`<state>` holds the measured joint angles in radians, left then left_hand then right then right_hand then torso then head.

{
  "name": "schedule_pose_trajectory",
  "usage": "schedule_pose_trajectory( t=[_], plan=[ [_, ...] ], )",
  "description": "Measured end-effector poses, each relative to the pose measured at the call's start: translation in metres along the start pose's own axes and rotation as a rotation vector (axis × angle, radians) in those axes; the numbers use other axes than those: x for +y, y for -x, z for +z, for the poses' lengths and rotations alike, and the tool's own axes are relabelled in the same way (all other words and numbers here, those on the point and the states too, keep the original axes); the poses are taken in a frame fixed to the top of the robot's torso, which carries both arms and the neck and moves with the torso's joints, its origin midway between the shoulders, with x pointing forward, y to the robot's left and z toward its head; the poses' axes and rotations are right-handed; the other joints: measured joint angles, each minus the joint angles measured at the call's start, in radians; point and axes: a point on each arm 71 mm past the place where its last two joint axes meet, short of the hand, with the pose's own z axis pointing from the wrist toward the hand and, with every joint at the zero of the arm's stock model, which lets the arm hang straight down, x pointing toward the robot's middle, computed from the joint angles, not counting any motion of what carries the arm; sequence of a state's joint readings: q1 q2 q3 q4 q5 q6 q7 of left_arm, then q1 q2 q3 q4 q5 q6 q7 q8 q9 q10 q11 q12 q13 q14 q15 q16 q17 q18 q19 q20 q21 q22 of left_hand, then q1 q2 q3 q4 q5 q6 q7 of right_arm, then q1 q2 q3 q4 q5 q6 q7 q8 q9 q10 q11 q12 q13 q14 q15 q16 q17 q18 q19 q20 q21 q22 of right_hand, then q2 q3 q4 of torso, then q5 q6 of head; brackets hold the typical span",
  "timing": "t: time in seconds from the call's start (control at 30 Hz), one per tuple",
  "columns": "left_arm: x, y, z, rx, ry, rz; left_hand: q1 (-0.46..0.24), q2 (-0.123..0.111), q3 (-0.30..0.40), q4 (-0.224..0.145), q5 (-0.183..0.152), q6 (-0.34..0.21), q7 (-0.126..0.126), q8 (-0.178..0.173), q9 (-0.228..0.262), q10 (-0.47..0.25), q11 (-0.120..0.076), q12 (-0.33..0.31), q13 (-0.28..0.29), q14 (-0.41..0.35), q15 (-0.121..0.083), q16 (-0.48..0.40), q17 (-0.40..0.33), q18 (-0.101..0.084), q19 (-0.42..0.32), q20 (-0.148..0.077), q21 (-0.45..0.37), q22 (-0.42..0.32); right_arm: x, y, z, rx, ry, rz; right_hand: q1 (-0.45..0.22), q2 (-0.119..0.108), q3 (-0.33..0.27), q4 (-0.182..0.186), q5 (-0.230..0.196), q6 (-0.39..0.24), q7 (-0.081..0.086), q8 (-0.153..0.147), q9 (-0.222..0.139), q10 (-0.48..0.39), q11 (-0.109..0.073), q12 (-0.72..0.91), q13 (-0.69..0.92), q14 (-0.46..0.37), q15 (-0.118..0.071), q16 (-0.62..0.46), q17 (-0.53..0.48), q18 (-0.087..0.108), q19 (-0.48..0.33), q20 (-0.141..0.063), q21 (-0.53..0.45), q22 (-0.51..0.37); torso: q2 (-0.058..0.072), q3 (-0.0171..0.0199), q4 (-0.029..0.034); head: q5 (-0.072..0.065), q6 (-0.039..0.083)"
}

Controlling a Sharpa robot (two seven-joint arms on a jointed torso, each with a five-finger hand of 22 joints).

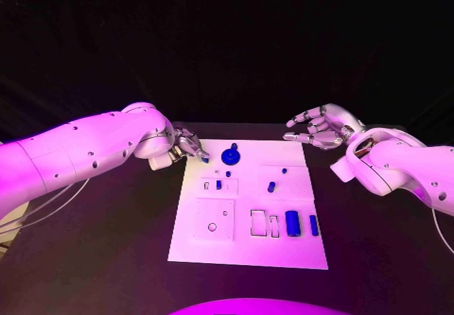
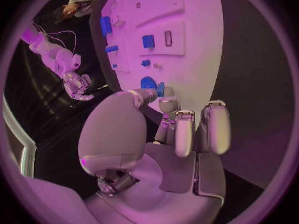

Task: Assemble the parts on the task board

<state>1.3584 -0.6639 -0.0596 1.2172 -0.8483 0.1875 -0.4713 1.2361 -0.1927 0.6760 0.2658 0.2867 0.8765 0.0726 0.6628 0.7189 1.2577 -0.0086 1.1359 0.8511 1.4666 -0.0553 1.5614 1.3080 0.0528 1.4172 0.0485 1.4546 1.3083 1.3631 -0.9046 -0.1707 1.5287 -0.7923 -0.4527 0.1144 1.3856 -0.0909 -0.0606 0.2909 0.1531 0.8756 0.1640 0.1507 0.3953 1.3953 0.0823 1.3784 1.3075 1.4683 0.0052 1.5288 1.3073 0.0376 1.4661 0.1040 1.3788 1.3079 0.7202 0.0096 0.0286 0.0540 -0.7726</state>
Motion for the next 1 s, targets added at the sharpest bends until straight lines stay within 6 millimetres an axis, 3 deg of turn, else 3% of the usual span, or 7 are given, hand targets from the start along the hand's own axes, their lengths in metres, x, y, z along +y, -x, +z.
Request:
schedule_pose_trajectory(
  t=[0.03, 0.43, 0.47, 0.8, 1.0],
  plan=[
    [0.0, -0.001, -0.003, 0.001, -0.006, -0.003, -0.001, -0.001, 0.024, -0.02, 0.001, 0.0, 0.0, 0.0, 0.035, 0.001, -0.001, 0.003, 0.001, 0.002, -0.002, 0.0, 0.0, 0.0, 0.0, 0.0, 0.0, 0.0, 0.0, 0.0, 0.0, 0.0, -0.001, 0.0, 0.0, 0.0, 0.0, 0.0, 0.0, 0.0, 0.0, 0.0, 0.0, 0.0, 0.0, 0.0, 0.0, 0.0, 0.0, 0.0, 0.0, 0.0, 0.0, 0.0, 0.0, 0.0, 0.0, 0.0001, 0.0, 0.0, 0.0],
    [0.003, -0.031, -0.029, 0.0, -0.054, 0.004, -0.028, -0.02, 0.033, -0.023, 0.014, 0.013, -0.005, 0.005, 0.036, 0.031, -0.007, 0.022, 0.029, -0.002, -0.005, 0.004, 0.0, 0.0, 0.014, -0.007, 0.011, 0.0, -0.001, 0.002, -0.001, -0.003, -0.003, -0.001, 0.0, 0.0, -0.006, 0.0, 0.0, 0.0, 0.0, 0.0, 0.0, 0.0, 0.0, 0.0, 0.0, 0.0, 0.0, 0.0, 0.0, 0.0, 0.0, 0.0, 0.0, 0.0, 0.001, -0.0006, 0.001, 0.01, -0.004],
    [0.004, -0.035, -0.03, -0.001, -0.054, 0.008, -0.037, -0.021, 0.057, -0.042, 0.016, 0.015, -0.007, 0.005, 0.041, 0.035, -0.007, 0.025, 0.032, -0.002, -0.005, 0.004, 0.0, 0.0, 0.014, -0.007, 0.011, 0.0, -0.002, 0.002, -0.001, -0.003, -0.004, -0.001, 0.0, 0.0, -0.006, 0.0, 0.0, 0.0, 0.0, 0.0, 0.0, 0.0, 0.0, 0.0, 0.0, 0.0, 0.0, 0.0, 0.0, 0.0, 0.0, 0.0, 0.0, 0.0, 0.001, -0.0006, 0.0011, 0.011, -0.005],
    [0.009, -0.062, -0.032, -0.021, -0.043, 0.06, -0.049, -0.033, 0.069, -0.047, 0.036, 0.023, -0.005, 0.005, 0.041, 0.044, -0.009, 0.029, 0.045, 0.002, -0.009, 0.004, 0.0, 0.0, 0.014, -0.007, 0.016, 0.0, -0.002, 0.002, -0.002, -0.004, -0.006, -0.001, 0.0, 0.0, -0.006, 0.0, 0.0, 0.0, 0.0, 0.0, -0.001, -0.004, -0.004, 0.0, 0.0, 0.0, 0.0, -0.004, 0.001, 0.0, 0.0, 0.0, -0.006, 0.0, 0.001, -0.0012, -0.0003, 0.018, -0.008],
    [0.008, -0.067, -0.031, -0.04, -0.037, 0.119, -0.053, -0.037, 0.069, -0.047, 0.036, 0.023, -0.005, 0.006, 0.041, 0.044, -0.009, 0.033, 0.047, -0.002, -0.012, 0.004, 0.0, 0.0, 0.018, -0.011, 0.016, 0.0, -0.003, 0.001, -0.002, -0.003, -0.007, -0.001, 0.0, 0.0, -0.006, 0.0, 0.0, 0.0, 0.0, 0.0, -0.001, -0.004, -0.004, 0.0, 0.0, 0.0, 0.0, -0.004, 0.001, 0.0, 0.0, 0.0, -0.006, 0.0, 0.001, -0.0012, -0.0017, 0.02, -0.008]
  ],
)
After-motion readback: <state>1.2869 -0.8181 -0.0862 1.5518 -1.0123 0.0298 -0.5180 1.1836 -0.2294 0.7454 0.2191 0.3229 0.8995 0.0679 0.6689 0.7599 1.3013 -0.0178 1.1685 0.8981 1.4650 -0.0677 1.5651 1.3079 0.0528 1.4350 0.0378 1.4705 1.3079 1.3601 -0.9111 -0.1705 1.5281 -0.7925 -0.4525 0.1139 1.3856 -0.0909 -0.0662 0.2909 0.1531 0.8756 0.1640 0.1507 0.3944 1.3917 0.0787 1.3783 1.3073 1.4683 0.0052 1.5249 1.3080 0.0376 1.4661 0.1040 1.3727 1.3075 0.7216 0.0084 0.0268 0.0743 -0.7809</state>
